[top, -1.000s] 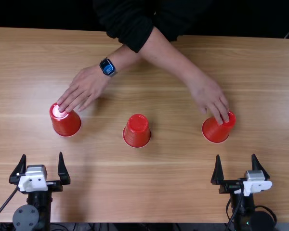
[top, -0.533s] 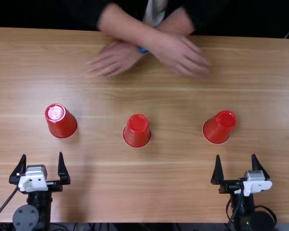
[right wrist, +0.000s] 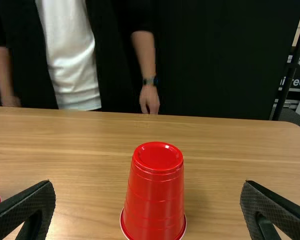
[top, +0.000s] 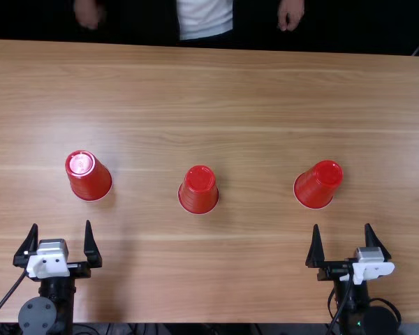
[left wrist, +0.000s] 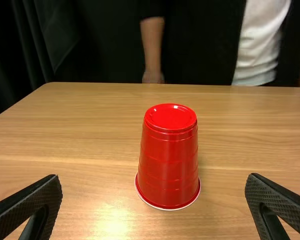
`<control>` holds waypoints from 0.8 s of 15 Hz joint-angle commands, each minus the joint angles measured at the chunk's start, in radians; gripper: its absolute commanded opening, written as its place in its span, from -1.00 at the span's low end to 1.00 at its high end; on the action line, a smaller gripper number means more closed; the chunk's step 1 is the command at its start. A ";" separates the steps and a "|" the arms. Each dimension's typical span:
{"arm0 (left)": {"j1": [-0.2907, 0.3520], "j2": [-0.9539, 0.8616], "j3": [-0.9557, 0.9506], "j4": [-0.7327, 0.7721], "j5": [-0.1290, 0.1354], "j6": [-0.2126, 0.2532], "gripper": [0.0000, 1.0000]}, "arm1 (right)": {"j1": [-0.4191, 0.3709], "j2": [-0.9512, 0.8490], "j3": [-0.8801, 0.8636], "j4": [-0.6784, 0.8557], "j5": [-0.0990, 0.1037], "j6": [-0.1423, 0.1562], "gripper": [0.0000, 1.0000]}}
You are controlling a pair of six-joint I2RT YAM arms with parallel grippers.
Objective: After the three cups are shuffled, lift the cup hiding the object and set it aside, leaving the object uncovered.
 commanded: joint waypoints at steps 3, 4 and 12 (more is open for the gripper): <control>0.002 -0.012 -0.030 0.005 0.006 0.012 1.00 | 0.009 -0.007 -0.013 0.006 0.001 -0.006 1.00; 0.002 -0.012 -0.030 0.001 0.005 0.015 1.00 | 0.009 -0.007 -0.013 0.006 0.001 -0.008 1.00; -0.008 -0.012 0.126 -0.078 0.119 0.019 1.00 | -0.010 -0.007 0.082 0.001 0.026 0.000 1.00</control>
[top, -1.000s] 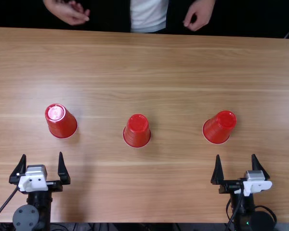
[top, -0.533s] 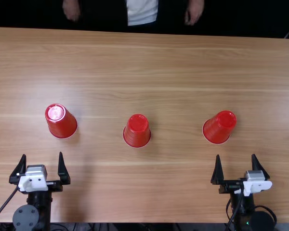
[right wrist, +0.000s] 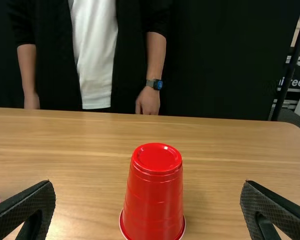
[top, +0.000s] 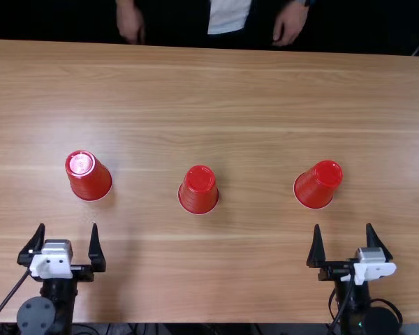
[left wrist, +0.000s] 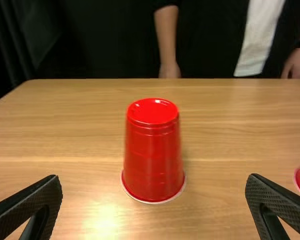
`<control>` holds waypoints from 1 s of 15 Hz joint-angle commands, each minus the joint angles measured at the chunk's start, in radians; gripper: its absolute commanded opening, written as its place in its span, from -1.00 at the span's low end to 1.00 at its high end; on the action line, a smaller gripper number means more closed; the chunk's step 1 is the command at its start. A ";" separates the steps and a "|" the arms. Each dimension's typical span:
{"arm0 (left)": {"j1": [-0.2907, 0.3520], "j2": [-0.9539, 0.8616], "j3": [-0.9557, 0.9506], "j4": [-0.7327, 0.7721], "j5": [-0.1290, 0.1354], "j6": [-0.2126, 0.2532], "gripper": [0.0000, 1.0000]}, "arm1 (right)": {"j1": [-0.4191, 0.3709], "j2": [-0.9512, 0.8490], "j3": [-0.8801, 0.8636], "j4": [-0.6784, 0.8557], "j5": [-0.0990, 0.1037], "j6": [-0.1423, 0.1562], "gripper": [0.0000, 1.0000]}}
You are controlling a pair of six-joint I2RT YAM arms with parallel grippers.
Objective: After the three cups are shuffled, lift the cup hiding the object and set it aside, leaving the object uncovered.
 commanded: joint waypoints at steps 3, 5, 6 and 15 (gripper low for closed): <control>-0.003 0.067 0.235 -0.117 0.036 0.015 1.00 | -0.014 0.006 0.193 -0.018 0.018 -0.003 1.00; 0.002 0.192 0.358 -0.182 0.010 0.015 1.00 | -0.018 0.112 0.316 -0.125 0.020 -0.001 1.00; 0.005 0.261 0.430 -0.217 -0.034 0.015 1.00 | -0.018 0.169 0.388 -0.193 0.020 -0.001 1.00; 0.008 0.857 1.252 -0.951 -0.124 0.013 1.00 | -0.024 0.683 1.093 -0.837 0.016 -0.001 1.00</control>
